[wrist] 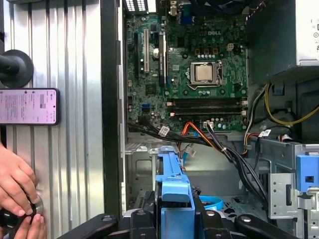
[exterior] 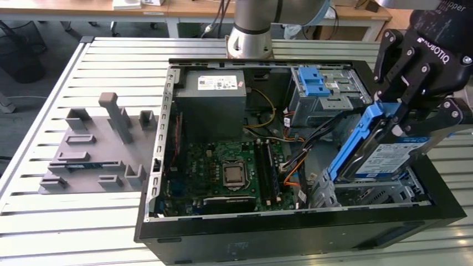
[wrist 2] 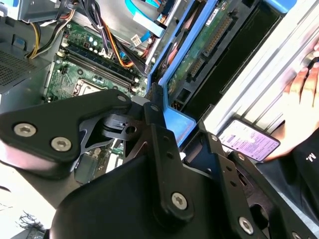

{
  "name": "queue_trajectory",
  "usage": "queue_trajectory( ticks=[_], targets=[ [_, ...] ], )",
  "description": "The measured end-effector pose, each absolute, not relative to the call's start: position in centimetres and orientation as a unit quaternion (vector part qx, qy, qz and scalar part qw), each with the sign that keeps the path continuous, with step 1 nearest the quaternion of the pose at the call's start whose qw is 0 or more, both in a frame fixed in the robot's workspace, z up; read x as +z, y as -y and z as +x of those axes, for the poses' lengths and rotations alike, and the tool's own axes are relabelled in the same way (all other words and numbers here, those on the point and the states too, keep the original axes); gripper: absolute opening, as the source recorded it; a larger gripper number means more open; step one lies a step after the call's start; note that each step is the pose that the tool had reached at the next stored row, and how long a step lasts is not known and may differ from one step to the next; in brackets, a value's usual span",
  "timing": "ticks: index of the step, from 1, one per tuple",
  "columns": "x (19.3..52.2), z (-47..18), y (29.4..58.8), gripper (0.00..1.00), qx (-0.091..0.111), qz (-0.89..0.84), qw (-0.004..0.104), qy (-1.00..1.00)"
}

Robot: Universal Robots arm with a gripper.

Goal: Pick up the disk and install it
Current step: 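Insert the disk into the insertion slot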

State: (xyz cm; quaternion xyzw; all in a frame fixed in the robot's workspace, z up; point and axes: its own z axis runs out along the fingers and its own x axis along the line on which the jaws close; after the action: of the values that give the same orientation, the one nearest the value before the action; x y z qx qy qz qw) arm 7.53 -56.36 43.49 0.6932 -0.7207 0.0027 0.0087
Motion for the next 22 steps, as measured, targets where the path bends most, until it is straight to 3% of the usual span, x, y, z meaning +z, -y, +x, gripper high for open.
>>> queue_trajectory(
  ticks=[22],
  targets=[
    [42.49,7.53,56.27,0.36,0.003,0.693,0.009,0.721]
  ],
)
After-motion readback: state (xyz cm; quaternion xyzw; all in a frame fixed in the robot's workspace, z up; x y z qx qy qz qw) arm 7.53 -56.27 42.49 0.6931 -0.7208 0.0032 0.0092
